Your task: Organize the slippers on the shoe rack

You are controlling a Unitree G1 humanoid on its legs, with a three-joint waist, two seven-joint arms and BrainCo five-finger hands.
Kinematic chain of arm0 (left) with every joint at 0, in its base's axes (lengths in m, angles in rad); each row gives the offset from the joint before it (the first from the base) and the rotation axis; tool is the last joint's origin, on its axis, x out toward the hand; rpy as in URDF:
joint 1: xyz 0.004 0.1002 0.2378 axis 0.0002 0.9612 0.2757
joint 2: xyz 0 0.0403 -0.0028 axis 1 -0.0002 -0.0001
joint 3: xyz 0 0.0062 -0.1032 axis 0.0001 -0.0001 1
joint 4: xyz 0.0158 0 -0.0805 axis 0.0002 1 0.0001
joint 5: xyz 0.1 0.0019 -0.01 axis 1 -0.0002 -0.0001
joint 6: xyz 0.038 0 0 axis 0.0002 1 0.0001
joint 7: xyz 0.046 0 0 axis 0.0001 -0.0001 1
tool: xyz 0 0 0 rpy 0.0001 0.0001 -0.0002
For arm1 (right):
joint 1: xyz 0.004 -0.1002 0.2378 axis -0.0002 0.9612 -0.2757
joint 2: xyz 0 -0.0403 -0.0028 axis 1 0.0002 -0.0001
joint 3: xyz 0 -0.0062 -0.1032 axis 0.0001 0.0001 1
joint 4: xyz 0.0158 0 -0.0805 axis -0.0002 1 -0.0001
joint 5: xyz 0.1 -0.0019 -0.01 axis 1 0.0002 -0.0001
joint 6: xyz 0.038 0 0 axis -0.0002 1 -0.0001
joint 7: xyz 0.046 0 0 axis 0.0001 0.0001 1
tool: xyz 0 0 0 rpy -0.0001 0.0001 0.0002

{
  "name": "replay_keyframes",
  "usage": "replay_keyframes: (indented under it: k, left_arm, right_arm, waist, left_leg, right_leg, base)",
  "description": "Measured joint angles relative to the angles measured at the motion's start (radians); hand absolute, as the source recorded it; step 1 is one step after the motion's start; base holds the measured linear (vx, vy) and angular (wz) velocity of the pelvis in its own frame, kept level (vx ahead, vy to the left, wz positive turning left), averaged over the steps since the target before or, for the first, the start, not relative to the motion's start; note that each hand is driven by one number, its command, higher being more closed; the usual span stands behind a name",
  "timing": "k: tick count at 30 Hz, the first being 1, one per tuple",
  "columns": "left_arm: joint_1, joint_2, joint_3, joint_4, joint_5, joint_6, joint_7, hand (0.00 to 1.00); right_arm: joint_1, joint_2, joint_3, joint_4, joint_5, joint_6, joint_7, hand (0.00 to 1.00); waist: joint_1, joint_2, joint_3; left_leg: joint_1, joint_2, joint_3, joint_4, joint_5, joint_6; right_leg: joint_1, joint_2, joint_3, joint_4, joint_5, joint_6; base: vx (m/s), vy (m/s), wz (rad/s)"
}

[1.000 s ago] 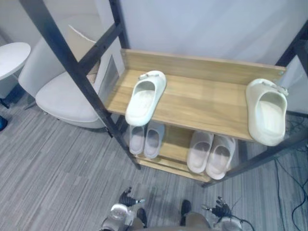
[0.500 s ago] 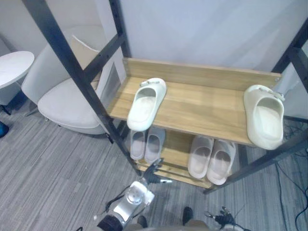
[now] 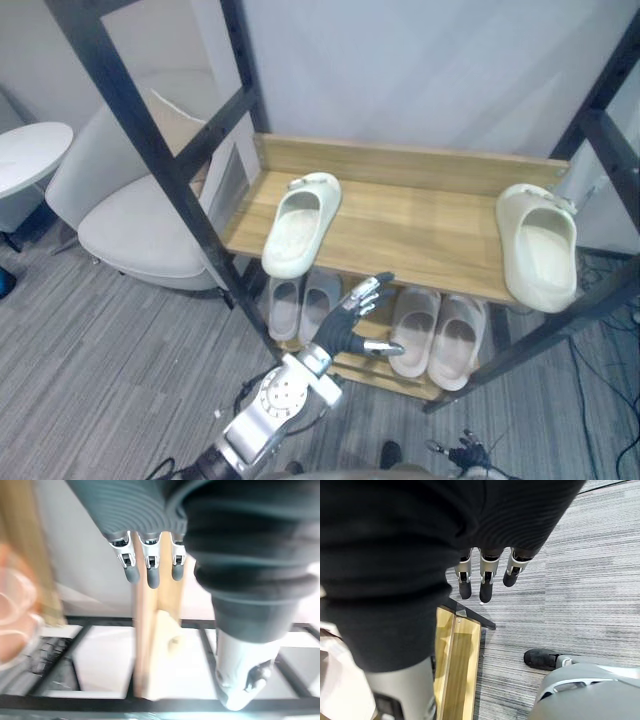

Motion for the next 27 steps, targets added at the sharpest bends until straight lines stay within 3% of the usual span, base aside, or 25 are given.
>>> replay_keyframes:
  k: [6,15,27]
  left_arm:
    - [0.019,-0.002,0.041,-0.091,-0.017,-0.025,0.014,0.0]
    - [-0.008,-0.014,0.127,-0.12,-0.004,-0.029,0.124,0.0]
    - [-0.225,-0.008,0.304,0.073,0.103,-0.024,0.263,0.0]
  right_arm:
    - [0.011,-0.019,0.025,0.0,-0.019,0.0,0.0,0.0]
    - [0.025,-0.023,0.04,0.0,-0.039,0.002,-0.008,0.0]
    - [0.032,-0.023,0.039,0.0,-0.038,0.011,-0.018,0.0]
  waist:
    - [0.001,0.011,-0.01]
    - [0.002,0.011,-0.023]
    - [-0.001,-0.003,-0.025]
  left_leg:
    - [0.0,0.0,-0.011,0.0,0.0,0.0]
    - [0.01,0.0,-0.034,-0.001,0.001,0.0]
    - [0.017,-0.002,-0.036,-0.018,0.006,-0.001]
  right_leg:
    - [0.005,0.0,-0.011,-0.001,0.0,0.0]
    - [0.035,0.001,-0.035,-0.016,0.0,0.0]
    - [0.038,0.001,-0.039,-0.025,0.001,0.0]
  base:
    - [0.0,-0.003,0.04]
    - [0.01,-0.003,0.07]
    - [0.0,0.0,0.0]
